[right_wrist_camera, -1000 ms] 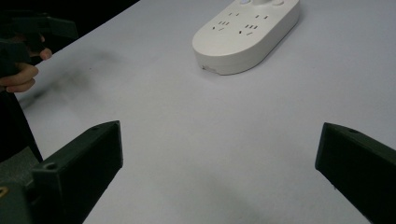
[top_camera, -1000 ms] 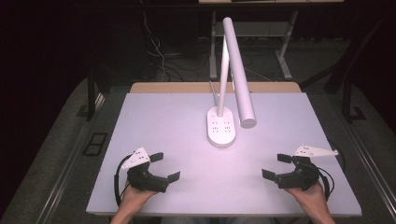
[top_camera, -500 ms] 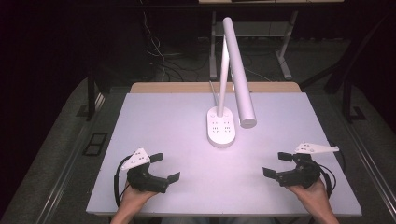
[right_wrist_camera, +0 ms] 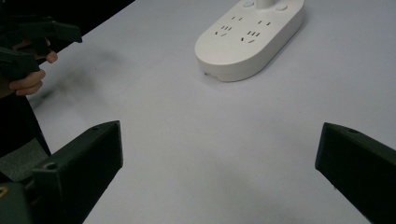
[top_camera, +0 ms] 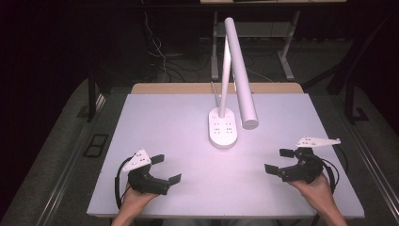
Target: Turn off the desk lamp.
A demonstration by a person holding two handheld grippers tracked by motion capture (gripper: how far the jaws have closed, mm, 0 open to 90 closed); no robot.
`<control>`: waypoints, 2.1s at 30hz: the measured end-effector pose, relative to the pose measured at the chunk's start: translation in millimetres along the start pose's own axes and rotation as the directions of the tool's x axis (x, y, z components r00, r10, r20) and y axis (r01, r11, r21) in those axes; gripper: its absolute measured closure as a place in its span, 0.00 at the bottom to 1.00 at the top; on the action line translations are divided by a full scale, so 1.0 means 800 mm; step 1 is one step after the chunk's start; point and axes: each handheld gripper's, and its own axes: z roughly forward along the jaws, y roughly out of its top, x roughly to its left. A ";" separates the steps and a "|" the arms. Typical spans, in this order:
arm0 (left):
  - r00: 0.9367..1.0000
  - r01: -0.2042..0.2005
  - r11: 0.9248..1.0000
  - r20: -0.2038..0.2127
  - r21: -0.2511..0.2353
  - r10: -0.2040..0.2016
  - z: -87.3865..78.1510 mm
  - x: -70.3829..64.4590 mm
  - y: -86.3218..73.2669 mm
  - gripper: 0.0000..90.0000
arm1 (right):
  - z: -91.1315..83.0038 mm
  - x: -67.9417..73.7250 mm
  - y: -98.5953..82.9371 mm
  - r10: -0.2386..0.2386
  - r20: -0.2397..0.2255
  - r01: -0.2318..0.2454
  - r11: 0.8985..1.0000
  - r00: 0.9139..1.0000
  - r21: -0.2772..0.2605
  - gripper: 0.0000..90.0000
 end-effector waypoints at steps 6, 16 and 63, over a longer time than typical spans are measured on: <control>1.000 0.000 1.000 -0.001 0.000 0.000 -0.001 0.000 0.000 0.00 | 0.004 -0.003 0.010 -0.004 0.000 0.004 1.000 1.000 0.014 0.01; 1.000 0.000 1.000 -0.001 -0.001 0.000 -0.001 0.000 0.000 0.00 | 0.012 -0.006 0.025 -0.015 -0.003 0.015 1.000 1.000 0.026 0.01; 1.000 0.009 1.000 -0.003 -0.015 -0.010 -0.006 0.003 0.000 0.00 | 0.102 -0.025 0.157 -0.111 0.023 0.108 0.987 0.994 0.116 0.01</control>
